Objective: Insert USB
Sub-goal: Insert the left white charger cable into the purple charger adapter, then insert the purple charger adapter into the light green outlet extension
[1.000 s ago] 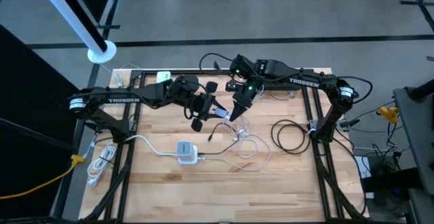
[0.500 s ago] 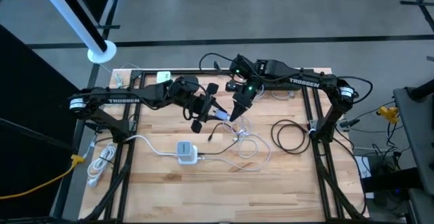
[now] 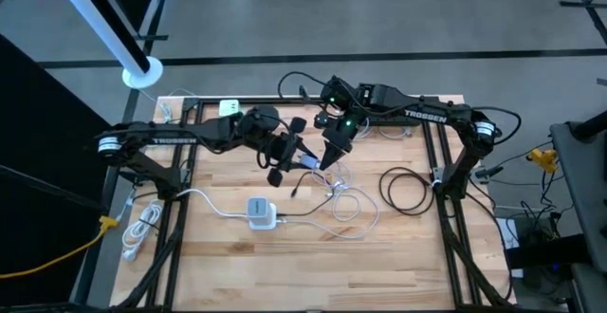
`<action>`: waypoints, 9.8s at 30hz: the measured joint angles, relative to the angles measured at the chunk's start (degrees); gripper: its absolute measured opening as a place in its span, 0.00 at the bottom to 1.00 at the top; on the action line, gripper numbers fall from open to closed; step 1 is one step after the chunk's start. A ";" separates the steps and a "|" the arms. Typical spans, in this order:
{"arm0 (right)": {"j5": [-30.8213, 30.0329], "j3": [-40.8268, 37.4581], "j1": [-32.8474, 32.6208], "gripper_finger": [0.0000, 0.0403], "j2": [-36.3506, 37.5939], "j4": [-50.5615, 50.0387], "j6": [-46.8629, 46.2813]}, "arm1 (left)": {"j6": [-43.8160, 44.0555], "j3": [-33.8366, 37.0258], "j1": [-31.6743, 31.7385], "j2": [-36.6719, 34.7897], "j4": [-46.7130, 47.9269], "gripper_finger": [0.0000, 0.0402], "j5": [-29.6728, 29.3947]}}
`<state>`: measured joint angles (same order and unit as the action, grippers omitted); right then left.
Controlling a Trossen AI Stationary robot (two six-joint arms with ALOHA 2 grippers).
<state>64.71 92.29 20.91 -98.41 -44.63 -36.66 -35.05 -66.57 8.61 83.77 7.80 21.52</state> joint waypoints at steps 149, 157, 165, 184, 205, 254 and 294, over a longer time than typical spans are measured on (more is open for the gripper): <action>-29.34 0.13 0.75 0.20 4.24 11.77 -6.88 | 5.58 -3.81 1.10 -5.07 14.99 0.29 -30.67; -30.70 0.02 1.60 0.53 4.70 10.60 -7.91 | 6.33 -3.89 1.12 -5.40 16.76 0.29 -31.15; -33.47 0.02 1.14 0.71 3.72 12.53 -10.12 | 9.26 -3.89 1.27 -5.20 15.62 0.29 -31.54; -36.27 0.02 0.48 0.80 1.84 15.74 -13.01 | 15.09 -3.88 1.29 -0.54 12.20 0.29 -33.18; -39.49 0.09 0.35 0.47 -0.02 15.28 -13.51 | 20.68 -3.76 1.30 -0.64 9.81 0.29 -35.45; -34.64 0.00 3.55 0.48 0.57 16.34 -8.62 | 25.44 -3.80 3.18 -18.87 48.47 0.69 -40.75; -31.80 -0.44 4.13 0.48 27.27 -25.22 31.25 | -10.42 -31.58 44.29 22.29 70.79 0.70 -37.11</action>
<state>32.91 91.85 25.04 -71.14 -69.85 -5.42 -45.47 -98.15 52.90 106.06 78.59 -15.59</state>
